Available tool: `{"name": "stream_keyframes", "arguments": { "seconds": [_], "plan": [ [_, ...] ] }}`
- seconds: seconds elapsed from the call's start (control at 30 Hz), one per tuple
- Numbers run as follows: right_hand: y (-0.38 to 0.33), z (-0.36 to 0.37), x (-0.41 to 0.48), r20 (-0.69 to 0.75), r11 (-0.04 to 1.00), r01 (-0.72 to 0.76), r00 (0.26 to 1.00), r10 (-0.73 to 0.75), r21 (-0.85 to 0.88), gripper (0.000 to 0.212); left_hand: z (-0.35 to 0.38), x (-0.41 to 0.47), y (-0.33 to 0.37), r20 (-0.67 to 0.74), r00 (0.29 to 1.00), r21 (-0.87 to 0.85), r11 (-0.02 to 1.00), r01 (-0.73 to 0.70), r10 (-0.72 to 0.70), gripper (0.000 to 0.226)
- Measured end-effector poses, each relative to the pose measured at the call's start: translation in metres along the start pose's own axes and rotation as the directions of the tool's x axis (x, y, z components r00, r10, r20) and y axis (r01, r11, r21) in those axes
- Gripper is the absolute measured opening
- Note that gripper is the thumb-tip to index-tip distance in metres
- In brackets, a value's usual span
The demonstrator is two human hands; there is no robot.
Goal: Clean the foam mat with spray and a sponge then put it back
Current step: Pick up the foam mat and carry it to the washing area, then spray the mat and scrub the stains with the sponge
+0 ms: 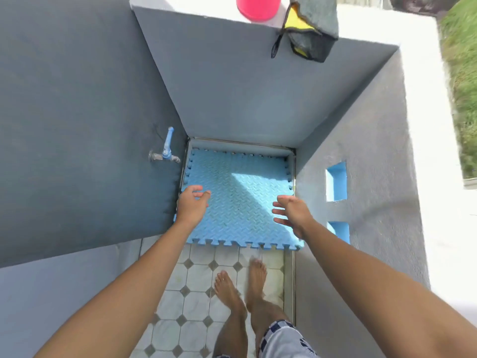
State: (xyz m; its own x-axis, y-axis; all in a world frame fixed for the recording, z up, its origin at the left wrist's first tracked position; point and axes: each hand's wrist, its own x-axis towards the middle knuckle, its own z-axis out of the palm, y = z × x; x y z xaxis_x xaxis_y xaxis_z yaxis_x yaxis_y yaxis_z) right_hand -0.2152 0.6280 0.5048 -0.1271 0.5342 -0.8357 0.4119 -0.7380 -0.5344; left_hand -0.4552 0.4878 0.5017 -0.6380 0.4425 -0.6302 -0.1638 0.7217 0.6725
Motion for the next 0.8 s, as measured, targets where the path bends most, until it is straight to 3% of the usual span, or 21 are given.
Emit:
{"name": "stream_keyframes", "arguments": {
  "seconds": [0.1,0.2,0.33,0.47,0.53,0.6,0.7,0.8],
  "plan": [
    [-0.057,-0.003,-0.021,0.002,0.974,0.206,0.978,-0.206,-0.097,0.009,-0.011,-0.008,0.056,-0.033,0.989,0.029,0.989,-0.145,0.146,0.030],
    [-0.124,-0.006,-0.030,-0.002,0.877,0.438,0.895,-0.447,-0.196,0.006,-0.013,-0.013,0.127,-0.051,0.957,0.020,0.959,-0.284,0.285,0.030],
    [-0.216,-0.011,-0.028,-0.063,0.615,0.652,0.661,-0.747,-0.443,0.013,-0.010,-0.010,0.226,-0.097,0.857,0.040,0.862,-0.505,0.506,0.041],
    [-0.304,-0.012,-0.018,-0.035,0.384,0.716,0.450,-0.893,-0.583,0.030,-0.003,-0.003,0.338,-0.171,0.745,0.049,0.761,-0.647,0.645,0.063],
    [-0.342,-0.006,-0.008,0.018,0.283,0.701,0.389,-0.921,-0.654,0.047,0.001,0.001,0.394,-0.230,0.698,0.038,0.723,-0.690,0.678,0.077],
    [-0.371,-0.001,0.005,0.088,0.224,0.622,0.431,-0.898,-0.751,0.073,0.007,0.008,0.442,-0.242,0.672,0.033,0.698,-0.716,0.700,0.090],
    [-0.390,0.003,0.026,0.183,0.094,0.427,0.563,-0.806,-0.899,0.102,0.017,0.023,0.498,-0.254,0.621,0.054,0.652,-0.756,0.741,0.102],
    [-0.396,0.005,0.042,0.221,-0.033,0.335,0.541,-0.811,-0.942,0.089,0.026,0.045,0.532,-0.235,0.626,0.036,0.650,-0.759,0.744,0.103]
  ]
}}
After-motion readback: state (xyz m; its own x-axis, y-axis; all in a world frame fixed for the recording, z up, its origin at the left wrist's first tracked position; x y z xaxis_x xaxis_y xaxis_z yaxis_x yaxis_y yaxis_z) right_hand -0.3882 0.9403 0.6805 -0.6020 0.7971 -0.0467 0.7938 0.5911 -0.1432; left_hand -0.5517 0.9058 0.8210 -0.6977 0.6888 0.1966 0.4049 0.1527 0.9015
